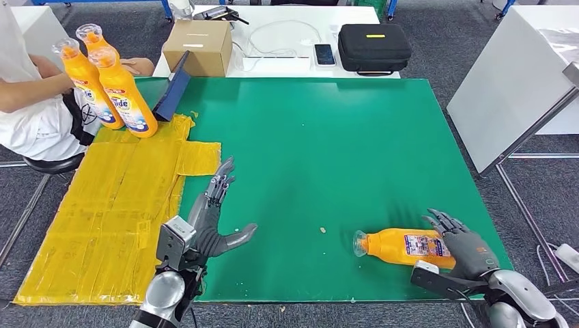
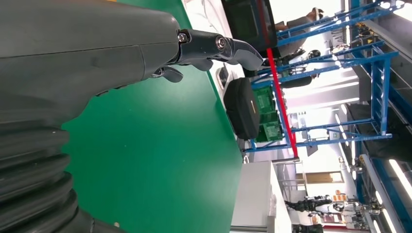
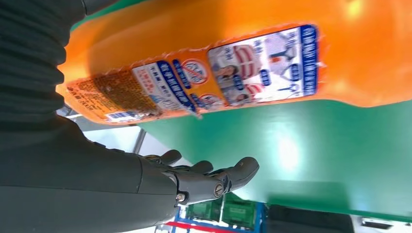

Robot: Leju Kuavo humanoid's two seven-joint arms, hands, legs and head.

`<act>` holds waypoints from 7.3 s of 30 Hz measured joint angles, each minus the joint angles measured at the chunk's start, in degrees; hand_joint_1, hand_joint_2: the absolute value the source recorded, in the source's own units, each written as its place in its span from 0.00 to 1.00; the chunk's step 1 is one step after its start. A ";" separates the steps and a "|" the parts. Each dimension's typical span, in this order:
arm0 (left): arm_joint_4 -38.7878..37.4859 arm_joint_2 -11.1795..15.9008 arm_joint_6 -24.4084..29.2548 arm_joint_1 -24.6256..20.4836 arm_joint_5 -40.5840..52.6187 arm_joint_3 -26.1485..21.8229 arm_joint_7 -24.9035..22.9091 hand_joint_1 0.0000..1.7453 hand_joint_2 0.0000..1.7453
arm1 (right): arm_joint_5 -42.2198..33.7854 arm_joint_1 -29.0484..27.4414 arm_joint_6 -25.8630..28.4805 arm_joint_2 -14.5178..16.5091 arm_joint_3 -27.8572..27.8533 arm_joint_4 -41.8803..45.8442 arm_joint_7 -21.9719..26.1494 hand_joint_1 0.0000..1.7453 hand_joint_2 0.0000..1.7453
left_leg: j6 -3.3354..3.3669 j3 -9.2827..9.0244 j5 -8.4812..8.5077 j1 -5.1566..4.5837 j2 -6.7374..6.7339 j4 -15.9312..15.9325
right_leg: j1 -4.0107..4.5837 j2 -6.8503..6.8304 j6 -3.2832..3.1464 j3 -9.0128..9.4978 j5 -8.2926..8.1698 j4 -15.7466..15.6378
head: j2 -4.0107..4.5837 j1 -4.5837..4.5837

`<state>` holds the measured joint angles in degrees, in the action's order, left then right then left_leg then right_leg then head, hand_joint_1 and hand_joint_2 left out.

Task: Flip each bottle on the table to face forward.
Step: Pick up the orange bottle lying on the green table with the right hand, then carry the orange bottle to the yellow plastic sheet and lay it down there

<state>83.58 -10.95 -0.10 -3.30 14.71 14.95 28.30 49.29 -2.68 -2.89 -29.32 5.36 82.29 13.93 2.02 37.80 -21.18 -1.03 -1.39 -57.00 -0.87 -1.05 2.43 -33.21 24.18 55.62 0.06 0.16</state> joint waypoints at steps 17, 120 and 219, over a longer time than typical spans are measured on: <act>-0.34 0.00 -0.29 -0.09 -0.24 -0.01 -0.52 0.00 1.00 | 4.07 2.20 0.93 -0.24 -1.40 -3.31 -3.44 0.00 1.00 | 0.01 0.00 0.00 0.00 -0.01 0.00 | 0.00 0.00 0.00 0.00 0.00 0.00 | 0.00 0.01; 1.52 -0.64 -4.15 -0.29 -1.80 5.47 -5.04 0.00 1.00 | -20.58 7.35 15.04 41.83 11.87 -2.11 11.46 1.00 1.00 | 0.05 0.20 0.13 0.04 -0.03 0.02 | 0.04 -0.02 0.02 -0.24 -0.06 0.04 | 0.00 -0.02; -1.68 1.90 8.61 -3.88 10.62 6.66 -5.14 1.00 1.00 | -26.51 1.39 14.08 40.34 13.69 5.78 14.90 0.00 0.00 | 0.04 0.22 0.12 0.05 -0.03 0.03 | 0.05 -0.02 -0.01 -0.29 -0.02 0.04 | 0.01 -0.03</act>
<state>81.90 -9.05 8.50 -7.19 25.33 21.61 23.16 22.79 -1.30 11.19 11.02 19.05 88.07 28.83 2.06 38.02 -21.06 -0.98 -1.42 -56.98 -0.82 -1.07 2.42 -33.50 24.15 55.66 0.07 0.13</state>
